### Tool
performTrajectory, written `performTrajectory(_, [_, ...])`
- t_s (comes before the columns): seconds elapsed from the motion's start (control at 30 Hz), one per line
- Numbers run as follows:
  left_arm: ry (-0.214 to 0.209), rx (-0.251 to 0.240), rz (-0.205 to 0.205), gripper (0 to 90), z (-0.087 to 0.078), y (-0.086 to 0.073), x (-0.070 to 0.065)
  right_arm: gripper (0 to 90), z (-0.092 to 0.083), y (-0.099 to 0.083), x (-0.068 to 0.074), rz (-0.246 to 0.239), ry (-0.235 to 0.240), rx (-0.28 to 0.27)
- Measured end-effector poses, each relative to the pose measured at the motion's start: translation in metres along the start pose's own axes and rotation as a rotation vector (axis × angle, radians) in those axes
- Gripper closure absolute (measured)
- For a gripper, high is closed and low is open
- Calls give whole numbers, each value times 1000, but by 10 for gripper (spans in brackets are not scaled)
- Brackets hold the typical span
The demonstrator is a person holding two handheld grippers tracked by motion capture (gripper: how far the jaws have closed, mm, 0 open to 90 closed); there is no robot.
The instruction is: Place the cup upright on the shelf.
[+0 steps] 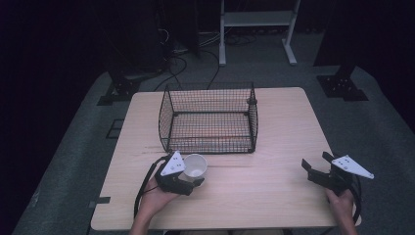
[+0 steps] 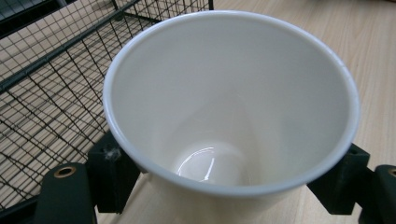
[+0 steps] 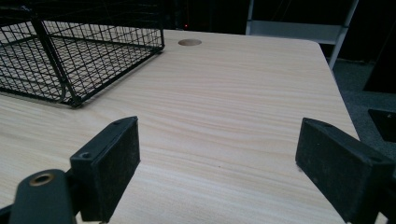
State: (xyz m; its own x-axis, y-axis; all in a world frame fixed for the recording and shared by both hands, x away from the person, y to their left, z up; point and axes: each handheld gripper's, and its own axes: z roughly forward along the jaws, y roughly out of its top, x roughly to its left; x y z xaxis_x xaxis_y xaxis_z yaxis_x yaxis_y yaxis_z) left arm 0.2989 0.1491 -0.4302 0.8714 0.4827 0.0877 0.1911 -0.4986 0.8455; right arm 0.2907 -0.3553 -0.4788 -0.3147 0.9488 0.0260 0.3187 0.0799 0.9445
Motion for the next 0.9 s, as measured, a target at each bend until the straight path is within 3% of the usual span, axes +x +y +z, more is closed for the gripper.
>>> performTrajectory(0.9, [-66,-26,32,216,-16,45,22,130,0,0,-1,11,-4,-2])
